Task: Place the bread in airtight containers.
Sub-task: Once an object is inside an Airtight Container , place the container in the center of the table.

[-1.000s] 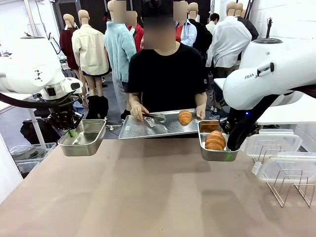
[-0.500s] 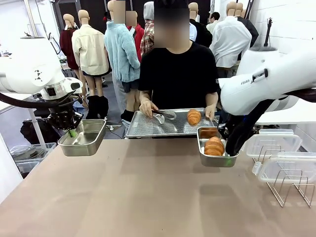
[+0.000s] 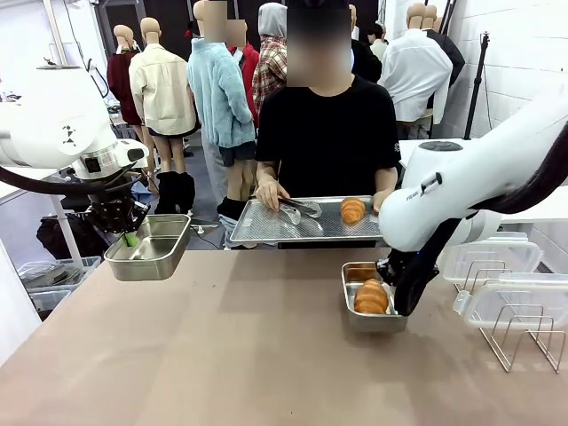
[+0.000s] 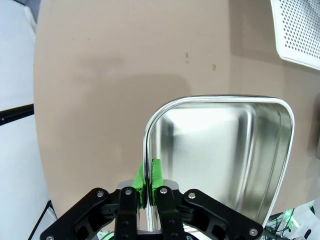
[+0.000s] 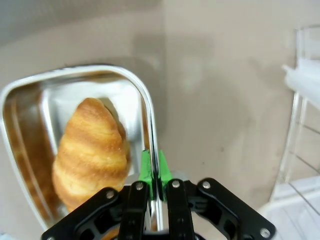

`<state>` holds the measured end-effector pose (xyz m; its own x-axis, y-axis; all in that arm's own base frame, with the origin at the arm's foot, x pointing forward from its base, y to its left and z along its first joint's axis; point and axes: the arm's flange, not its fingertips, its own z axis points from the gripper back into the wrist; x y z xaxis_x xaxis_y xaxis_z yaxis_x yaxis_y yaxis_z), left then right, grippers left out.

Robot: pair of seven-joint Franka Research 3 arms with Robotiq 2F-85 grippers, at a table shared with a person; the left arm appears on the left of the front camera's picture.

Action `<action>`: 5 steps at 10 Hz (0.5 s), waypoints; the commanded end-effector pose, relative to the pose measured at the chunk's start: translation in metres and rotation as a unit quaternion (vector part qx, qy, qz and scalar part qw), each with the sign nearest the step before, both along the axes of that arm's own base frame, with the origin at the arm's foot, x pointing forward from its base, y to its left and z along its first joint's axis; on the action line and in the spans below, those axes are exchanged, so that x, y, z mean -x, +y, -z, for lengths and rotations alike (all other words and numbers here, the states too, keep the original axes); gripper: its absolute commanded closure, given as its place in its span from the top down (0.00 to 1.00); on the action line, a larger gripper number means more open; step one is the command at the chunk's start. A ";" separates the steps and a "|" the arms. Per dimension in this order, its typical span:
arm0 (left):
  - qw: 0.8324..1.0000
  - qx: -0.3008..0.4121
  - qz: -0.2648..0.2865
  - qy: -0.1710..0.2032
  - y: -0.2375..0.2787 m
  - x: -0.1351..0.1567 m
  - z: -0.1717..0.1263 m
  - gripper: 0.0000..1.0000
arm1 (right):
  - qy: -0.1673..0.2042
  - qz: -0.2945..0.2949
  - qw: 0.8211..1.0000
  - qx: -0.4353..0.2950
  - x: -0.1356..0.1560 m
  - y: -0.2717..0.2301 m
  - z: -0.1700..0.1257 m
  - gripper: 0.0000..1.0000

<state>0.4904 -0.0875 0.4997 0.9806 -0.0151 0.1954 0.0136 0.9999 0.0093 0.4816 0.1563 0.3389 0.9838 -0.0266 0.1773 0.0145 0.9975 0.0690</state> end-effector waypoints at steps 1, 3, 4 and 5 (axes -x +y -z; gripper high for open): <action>1.000 -0.001 0.007 -0.011 0.002 0.000 -0.002 0.00 | -0.017 -0.014 1.000 0.008 -0.014 0.012 0.003 0.00; 1.000 -0.001 0.007 -0.011 0.002 0.000 -0.002 0.00 | -0.011 -0.008 1.000 0.005 -0.017 0.011 0.007 0.00; 1.000 -0.001 0.007 -0.011 0.002 0.000 -0.002 0.00 | -0.006 0.002 1.000 0.005 -0.019 0.012 0.007 0.00; 1.000 -0.001 0.007 -0.011 0.002 0.000 -0.002 0.00 | -0.006 0.003 1.000 0.006 -0.019 0.012 0.007 0.00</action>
